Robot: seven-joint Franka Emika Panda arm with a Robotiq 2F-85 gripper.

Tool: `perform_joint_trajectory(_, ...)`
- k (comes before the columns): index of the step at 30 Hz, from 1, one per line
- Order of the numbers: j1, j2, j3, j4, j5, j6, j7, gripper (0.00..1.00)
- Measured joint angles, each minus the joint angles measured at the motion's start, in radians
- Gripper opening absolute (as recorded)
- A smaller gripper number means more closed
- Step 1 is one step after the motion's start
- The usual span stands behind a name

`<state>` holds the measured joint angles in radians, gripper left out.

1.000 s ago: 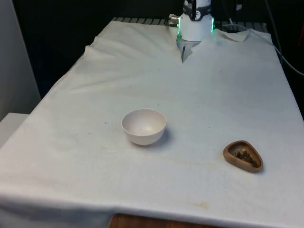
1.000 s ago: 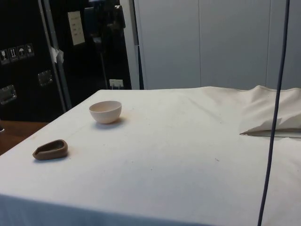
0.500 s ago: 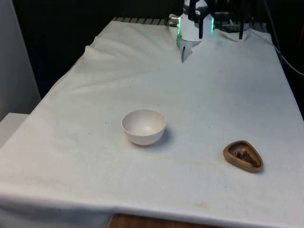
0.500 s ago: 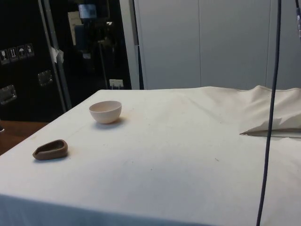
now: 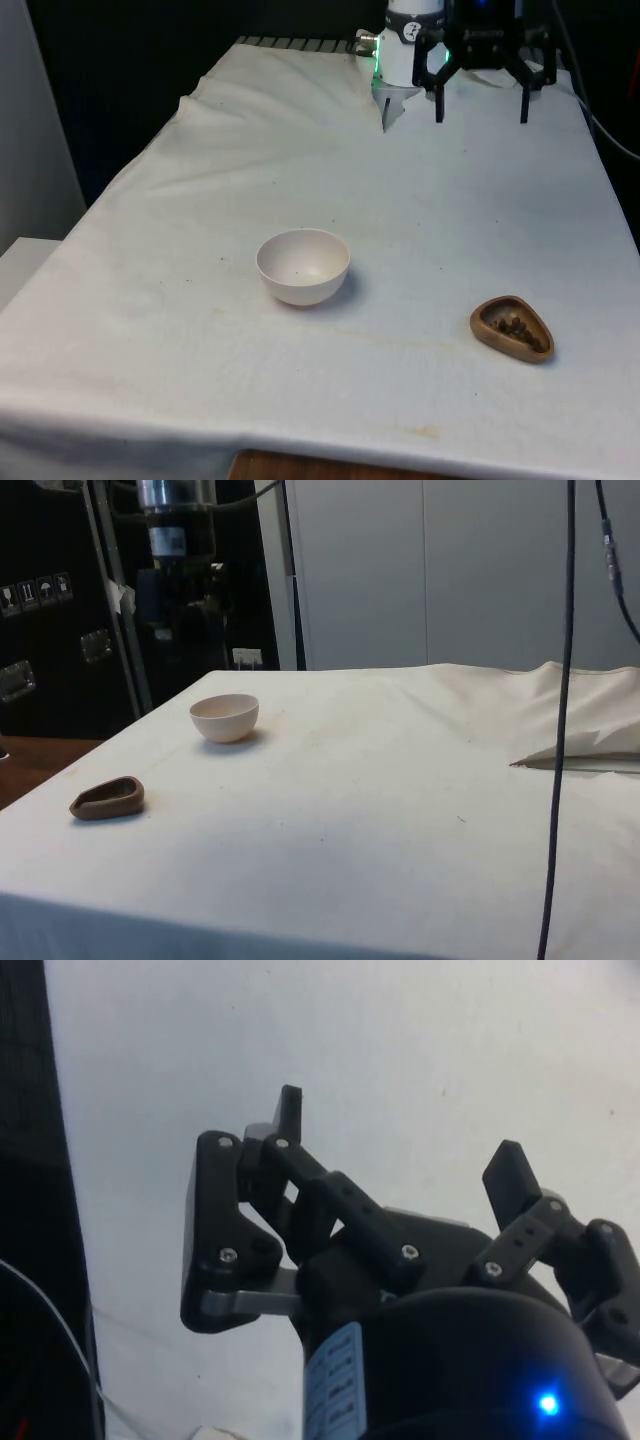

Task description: Pour the coffee beans from the cup into the bowl.

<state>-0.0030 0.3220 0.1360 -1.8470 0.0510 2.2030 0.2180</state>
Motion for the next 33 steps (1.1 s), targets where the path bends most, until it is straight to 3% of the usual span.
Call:
perform_joint_trajectory(6,0.004,0.021,0.01,0.01,0.0,0.022,0.016,1.0)
perform_joint_trajectory(15,0.02,0.077,0.026,0.055,-0.002,0.06,0.051,1.0)
perform_joint_trajectory(23,0.021,0.133,0.026,0.088,0.008,0.081,0.075,1.0)
perform_joint_trajectory(33,0.027,0.154,0.029,0.093,0.012,0.108,0.126,1.0)
